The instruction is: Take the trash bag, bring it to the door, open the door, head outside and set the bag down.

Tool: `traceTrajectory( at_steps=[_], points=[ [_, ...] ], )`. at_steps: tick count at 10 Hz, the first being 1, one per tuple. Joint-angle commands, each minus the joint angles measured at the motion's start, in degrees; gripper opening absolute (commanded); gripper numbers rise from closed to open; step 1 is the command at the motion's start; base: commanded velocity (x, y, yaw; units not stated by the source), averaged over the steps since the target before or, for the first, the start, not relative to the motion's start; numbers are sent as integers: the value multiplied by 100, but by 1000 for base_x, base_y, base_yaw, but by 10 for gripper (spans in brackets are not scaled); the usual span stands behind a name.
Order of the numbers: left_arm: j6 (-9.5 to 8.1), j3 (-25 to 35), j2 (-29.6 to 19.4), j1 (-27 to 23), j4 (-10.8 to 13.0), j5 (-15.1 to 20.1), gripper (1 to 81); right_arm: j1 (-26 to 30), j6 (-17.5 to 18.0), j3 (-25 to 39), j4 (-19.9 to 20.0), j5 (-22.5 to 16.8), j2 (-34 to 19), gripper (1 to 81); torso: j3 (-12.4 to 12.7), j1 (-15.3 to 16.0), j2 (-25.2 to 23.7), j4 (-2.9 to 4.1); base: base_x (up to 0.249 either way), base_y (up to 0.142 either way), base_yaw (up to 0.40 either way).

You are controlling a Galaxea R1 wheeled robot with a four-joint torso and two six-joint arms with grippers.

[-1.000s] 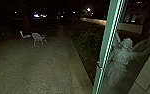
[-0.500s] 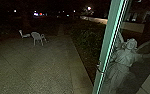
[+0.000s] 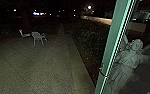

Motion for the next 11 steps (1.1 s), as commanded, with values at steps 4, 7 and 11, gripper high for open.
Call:
traceTrajectory(
  at_steps=[4,7,11],
  points=[
    [22,45,6,-134,-14,418,10,157,-14,16,-32,-257,-9,811,0,-2,0,0,72,52,0],
    [22,45,6,-134,-22,410,10,157,-14,16,-31,-257,-9,811,0,-2,2,0,70,0,0],
    [22,45,14,-142,-22,410,10,165,-14,16,-31,-257,-18,811,0,0,5,0,67,0,0]
  ],
)
